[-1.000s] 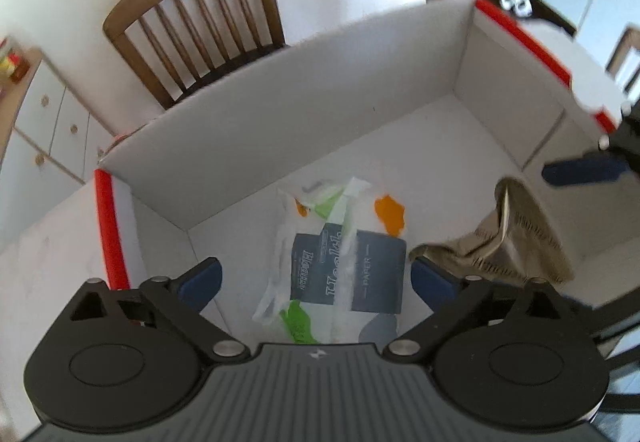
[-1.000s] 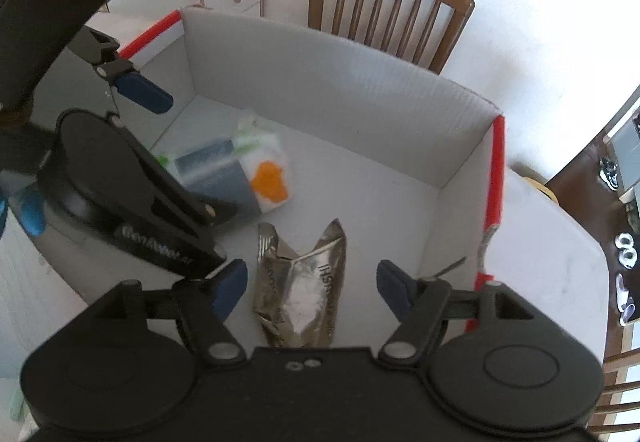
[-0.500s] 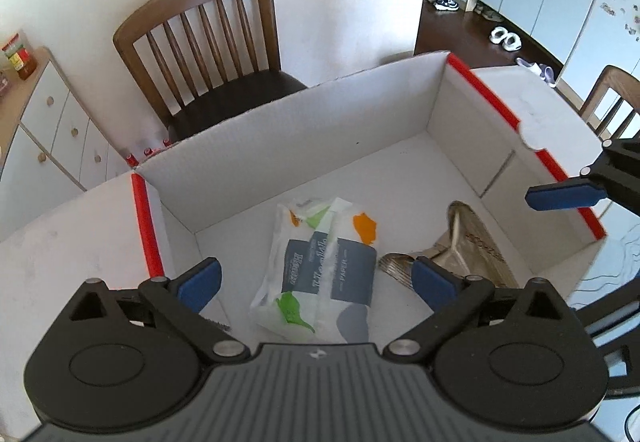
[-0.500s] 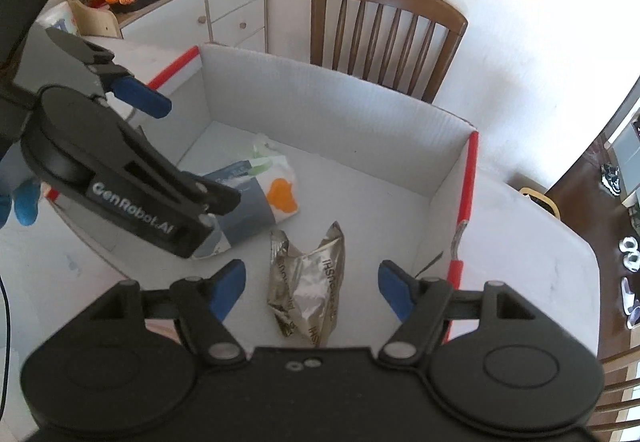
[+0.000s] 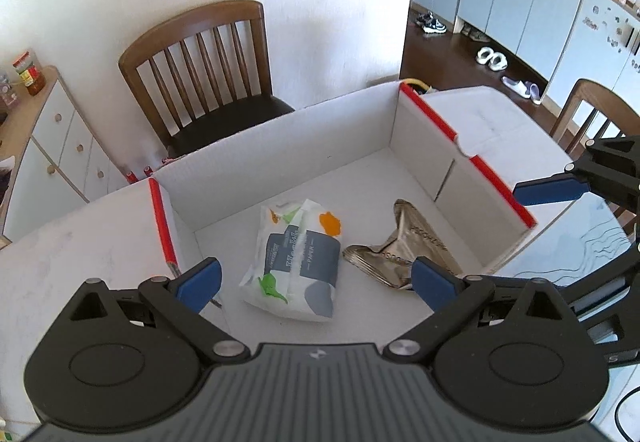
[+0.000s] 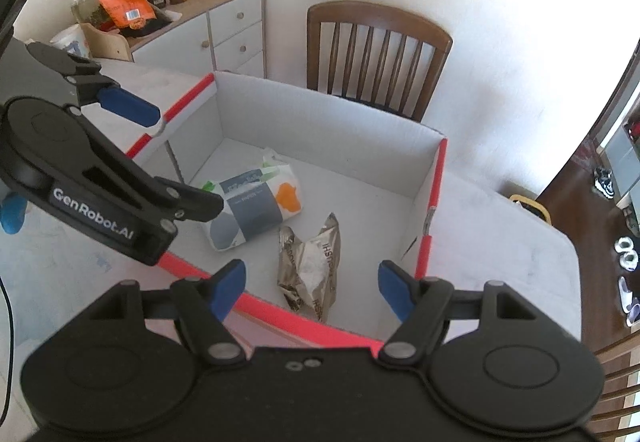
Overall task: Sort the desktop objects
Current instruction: 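Withdraw both tools from the box back toward the remaining pile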
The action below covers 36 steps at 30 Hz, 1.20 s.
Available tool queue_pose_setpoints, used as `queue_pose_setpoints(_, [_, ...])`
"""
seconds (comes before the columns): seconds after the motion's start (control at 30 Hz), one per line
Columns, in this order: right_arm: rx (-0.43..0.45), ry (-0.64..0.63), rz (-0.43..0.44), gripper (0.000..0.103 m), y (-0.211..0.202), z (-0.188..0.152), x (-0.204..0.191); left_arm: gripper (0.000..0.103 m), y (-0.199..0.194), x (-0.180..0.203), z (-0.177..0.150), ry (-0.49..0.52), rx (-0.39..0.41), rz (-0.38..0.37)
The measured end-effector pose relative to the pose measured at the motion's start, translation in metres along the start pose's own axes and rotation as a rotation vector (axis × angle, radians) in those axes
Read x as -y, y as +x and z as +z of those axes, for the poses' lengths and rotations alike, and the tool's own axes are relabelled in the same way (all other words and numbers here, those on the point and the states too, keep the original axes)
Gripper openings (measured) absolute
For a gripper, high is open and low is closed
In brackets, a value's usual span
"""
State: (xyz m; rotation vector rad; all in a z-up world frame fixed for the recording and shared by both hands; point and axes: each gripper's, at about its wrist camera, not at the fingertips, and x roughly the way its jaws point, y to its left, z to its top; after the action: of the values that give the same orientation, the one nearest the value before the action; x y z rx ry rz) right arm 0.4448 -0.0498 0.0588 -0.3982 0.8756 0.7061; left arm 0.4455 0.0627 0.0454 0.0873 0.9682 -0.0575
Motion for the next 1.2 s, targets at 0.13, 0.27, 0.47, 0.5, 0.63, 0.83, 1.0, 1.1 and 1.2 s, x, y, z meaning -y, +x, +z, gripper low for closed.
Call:
queue_pose_setpoints(0.13, [0.017, 0.000, 0.004, 0.074, -0.016, -0.005, -0.004, 0.102, -0.018, 0.002, -0.006, -0.011, 0.026, 0.009])
queue_pose_setpoints(0.27, [0.036, 0.000, 0.016, 0.074, -0.030, -0.012, -0.010, 0.102, -0.037, 0.004, -0.017, -0.030, 0.050, 0.001])
queue_pose_setpoints(0.47, [0.059, 0.019, 0.006, 0.074, -0.050, -0.023, -0.019, 0.102, -0.057, 0.008, -0.035, -0.033, 0.078, -0.014])
queue_pose_setpoints(0.5, [0.062, 0.026, 0.004, 0.074, -0.052, -0.025, -0.020, 0.102, -0.060, 0.008, -0.038, -0.033, 0.083, -0.019])
queue_pose_setpoints(0.63, [0.082, 0.050, -0.016, 0.074, -0.065, -0.034, -0.030, 0.102, -0.074, 0.005, -0.053, -0.039, 0.117, -0.026])
queue_pose_setpoints(0.83, [0.102, 0.078, -0.047, 0.074, -0.081, -0.050, -0.047, 0.102, -0.097, 0.002, -0.075, -0.019, 0.172, -0.020])
queue_pose_setpoints(1.0, [0.120, 0.097, -0.067, 0.074, -0.092, -0.065, -0.059, 0.102, -0.114, 0.001, -0.093, -0.010, 0.217, 0.002])
queue_pose_setpoints(1.1, [0.124, 0.121, -0.074, 0.074, -0.097, -0.076, -0.064, 0.102, -0.122, 0.003, -0.105, -0.011, 0.238, 0.017])
queue_pose_setpoints(1.2, [0.130, 0.125, -0.101, 0.074, -0.102, -0.089, -0.070, 0.102, -0.129, 0.005, -0.117, -0.017, 0.258, 0.026])
